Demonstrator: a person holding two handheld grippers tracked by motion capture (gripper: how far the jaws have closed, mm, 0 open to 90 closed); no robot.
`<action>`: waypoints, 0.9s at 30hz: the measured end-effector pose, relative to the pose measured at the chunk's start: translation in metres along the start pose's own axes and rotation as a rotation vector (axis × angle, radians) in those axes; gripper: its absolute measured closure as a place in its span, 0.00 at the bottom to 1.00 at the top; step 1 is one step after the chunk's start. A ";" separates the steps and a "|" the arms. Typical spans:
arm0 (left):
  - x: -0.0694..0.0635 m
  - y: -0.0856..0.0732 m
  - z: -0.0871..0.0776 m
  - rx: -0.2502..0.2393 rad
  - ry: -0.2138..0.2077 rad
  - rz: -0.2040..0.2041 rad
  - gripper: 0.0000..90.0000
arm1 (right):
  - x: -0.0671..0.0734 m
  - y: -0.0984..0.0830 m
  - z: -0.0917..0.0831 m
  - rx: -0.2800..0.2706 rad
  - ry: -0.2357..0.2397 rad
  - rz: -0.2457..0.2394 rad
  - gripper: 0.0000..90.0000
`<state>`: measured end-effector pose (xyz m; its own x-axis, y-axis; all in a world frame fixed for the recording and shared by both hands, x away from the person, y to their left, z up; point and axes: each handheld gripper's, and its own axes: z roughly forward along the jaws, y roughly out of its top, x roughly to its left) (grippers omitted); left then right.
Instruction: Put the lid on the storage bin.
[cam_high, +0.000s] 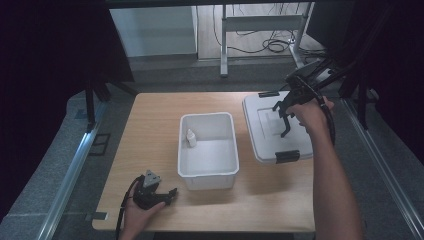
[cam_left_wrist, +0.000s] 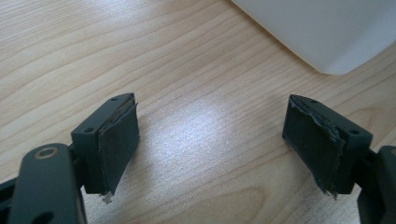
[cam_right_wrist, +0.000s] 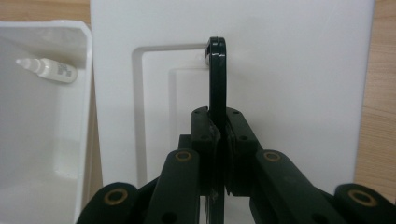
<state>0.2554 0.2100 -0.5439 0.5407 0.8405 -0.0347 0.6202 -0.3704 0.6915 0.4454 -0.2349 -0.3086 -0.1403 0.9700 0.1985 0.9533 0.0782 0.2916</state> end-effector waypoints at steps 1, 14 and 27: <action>0.000 0.000 0.000 0.000 0.000 0.000 0.21 | 0.001 0.000 -0.002 -0.003 0.004 0.000 0.94; 0.000 0.000 0.000 0.000 0.001 0.001 0.21 | 0.023 -0.002 -0.023 -0.035 0.038 0.003 0.94; 0.001 0.000 0.000 0.001 0.000 0.004 0.21 | 0.074 0.001 -0.029 -0.016 0.080 -0.006 0.94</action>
<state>0.2557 0.2104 -0.5438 0.5433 0.8389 -0.0321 0.6186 -0.3742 0.6909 0.4282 -0.1701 -0.2668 -0.1678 0.9480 0.2706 0.9480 0.0798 0.3082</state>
